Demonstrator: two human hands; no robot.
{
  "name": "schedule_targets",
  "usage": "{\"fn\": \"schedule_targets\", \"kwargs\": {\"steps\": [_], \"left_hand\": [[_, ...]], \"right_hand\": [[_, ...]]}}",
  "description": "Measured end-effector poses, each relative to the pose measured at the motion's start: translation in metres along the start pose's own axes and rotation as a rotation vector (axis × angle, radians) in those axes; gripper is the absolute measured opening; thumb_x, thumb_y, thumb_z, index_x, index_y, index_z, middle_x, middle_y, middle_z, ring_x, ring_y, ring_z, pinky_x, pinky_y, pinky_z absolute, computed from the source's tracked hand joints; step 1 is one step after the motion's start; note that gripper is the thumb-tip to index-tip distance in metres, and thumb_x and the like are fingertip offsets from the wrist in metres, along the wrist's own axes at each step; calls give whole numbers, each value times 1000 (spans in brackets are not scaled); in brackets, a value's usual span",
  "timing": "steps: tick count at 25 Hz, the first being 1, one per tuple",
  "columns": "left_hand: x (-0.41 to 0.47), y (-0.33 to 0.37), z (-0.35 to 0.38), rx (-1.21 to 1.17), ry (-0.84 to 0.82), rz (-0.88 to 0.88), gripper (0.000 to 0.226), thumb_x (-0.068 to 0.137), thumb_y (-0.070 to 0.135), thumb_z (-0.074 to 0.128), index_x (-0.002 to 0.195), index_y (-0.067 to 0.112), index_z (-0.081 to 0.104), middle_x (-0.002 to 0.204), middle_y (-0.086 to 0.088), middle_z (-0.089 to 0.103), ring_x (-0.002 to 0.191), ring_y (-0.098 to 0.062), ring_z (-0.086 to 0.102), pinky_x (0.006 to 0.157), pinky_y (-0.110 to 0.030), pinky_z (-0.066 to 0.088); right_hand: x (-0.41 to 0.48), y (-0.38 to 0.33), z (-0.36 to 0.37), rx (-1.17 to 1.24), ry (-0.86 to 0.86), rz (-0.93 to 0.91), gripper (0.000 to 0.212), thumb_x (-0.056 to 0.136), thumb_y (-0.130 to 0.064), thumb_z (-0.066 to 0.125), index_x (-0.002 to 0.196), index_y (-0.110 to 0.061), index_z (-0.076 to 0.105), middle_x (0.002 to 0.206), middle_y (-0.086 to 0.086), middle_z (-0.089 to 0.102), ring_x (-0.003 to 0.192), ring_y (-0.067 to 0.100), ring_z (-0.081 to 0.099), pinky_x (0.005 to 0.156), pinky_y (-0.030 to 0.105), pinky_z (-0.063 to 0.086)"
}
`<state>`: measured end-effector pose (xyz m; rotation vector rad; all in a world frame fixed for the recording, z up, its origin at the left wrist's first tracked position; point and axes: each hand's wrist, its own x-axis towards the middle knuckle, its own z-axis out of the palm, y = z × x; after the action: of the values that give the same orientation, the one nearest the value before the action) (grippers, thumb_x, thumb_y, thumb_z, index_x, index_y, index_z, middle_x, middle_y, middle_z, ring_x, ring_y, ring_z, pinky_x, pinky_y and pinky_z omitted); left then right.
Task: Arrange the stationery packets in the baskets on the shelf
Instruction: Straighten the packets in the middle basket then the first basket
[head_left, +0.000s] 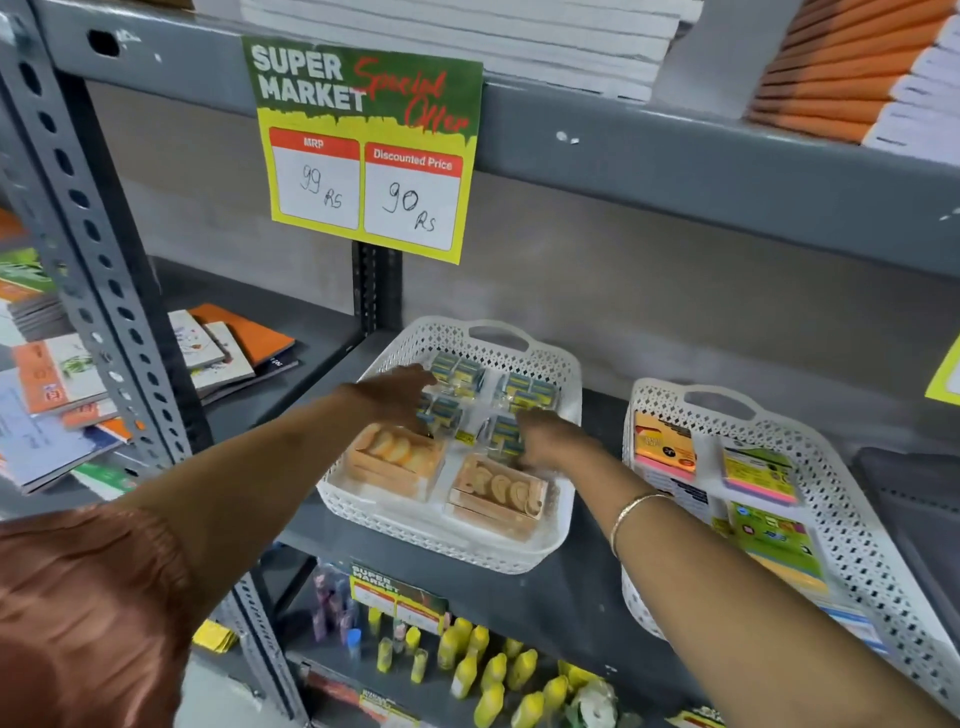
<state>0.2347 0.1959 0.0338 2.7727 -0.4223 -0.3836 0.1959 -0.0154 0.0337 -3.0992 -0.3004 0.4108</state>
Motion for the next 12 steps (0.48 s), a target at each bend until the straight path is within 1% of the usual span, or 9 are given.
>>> {"fn": "schedule_targets", "kwargs": {"steps": [2, 4, 5, 8, 12], "left_hand": [[6, -2, 3, -10, -16, 27, 84, 70, 26, 78, 138, 11, 32, 144, -17, 36, 131, -32, 34, 107, -39, 30], [12, -2, 3, -11, -52, 54, 85, 71, 23, 77, 140, 10, 30, 147, -18, 33, 133, -32, 32, 108, -38, 28], [16, -2, 3, -15, -65, 53, 82, 72, 22, 77, 139, 10, 31, 146, -17, 35, 132, -31, 34, 107, -38, 30], [21, 1, 3, 19, -105, 44, 72, 73, 18, 76, 135, 10, 39, 138, -16, 46, 125, -29, 45, 102, -35, 38], [24, 1, 5, 32, -96, 49, 75, 72, 21, 77, 135, 10, 39, 138, -16, 46, 125, -29, 44, 102, -35, 38]], "right_hand": [[9, 1, 6, -21, -34, 23, 40, 90, -15, 59, 128, -6, 48, 128, 13, 56, 114, 30, 57, 90, 37, 49], [13, -2, 8, -38, -21, 35, 37, 90, -10, 57, 126, -6, 49, 129, 13, 55, 116, 30, 56, 90, 37, 48], [14, -2, 8, -62, 3, 25, 38, 89, -9, 57, 127, -6, 49, 129, 13, 54, 118, 30, 55, 90, 37, 48], [16, -2, 7, -44, 13, 17, 45, 88, -16, 63, 129, -8, 47, 132, 11, 53, 121, 29, 53, 94, 39, 46], [17, -2, 8, 2, -10, 19, 57, 86, -19, 65, 138, -12, 42, 139, 9, 49, 127, 29, 48, 100, 42, 46]]}}
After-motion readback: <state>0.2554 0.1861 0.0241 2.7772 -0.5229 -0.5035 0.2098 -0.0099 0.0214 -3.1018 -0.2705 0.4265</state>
